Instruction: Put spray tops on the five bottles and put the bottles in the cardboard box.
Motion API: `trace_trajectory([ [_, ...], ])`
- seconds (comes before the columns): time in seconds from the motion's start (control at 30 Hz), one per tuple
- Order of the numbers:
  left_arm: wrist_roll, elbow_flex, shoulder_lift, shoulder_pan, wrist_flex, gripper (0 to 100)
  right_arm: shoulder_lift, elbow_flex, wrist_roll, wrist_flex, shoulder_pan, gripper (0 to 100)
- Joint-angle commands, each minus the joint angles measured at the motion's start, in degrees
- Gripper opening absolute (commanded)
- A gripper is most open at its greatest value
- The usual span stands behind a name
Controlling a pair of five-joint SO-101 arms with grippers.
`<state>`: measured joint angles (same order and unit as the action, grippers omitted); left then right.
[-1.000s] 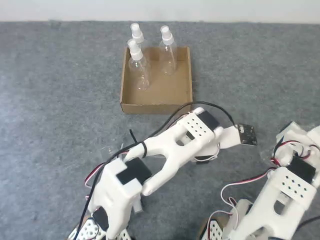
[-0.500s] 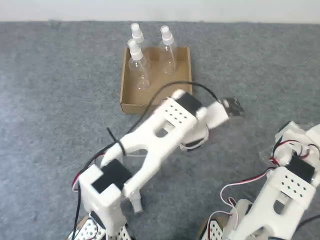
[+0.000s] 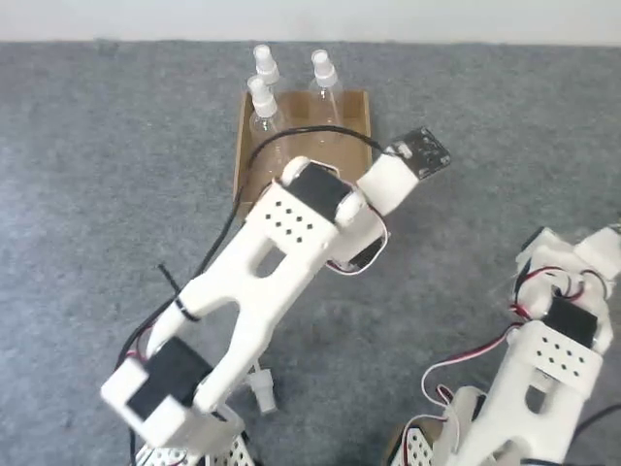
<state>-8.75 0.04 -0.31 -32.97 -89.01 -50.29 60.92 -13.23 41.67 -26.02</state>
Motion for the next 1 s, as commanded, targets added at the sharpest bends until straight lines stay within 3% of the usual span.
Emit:
trace_trajectory([
  [0.0, 3.08, 0.40, -6.42, 0.44, -0.35, 1, -2.59, -0.62, 0.70, -1.19, 1.89, 1.3],
  [0.37, 16.88, 5.85, -22.42, 0.35, 0.09, 1, -2.77, -0.79, 0.62, -0.75, 5.67, 1.3],
  [0.7, 20.57, 23.87, -39.30, 5.19, 18.37, 1, -17.45, 2.99, 0.79, 4.26, 10.77, 1.3],
  [0.97, 28.75, 30.46, -49.14, 10.81, 23.91, 1, -29.67, 8.79, 1.05, 4.44, 16.75, 1.3],
])
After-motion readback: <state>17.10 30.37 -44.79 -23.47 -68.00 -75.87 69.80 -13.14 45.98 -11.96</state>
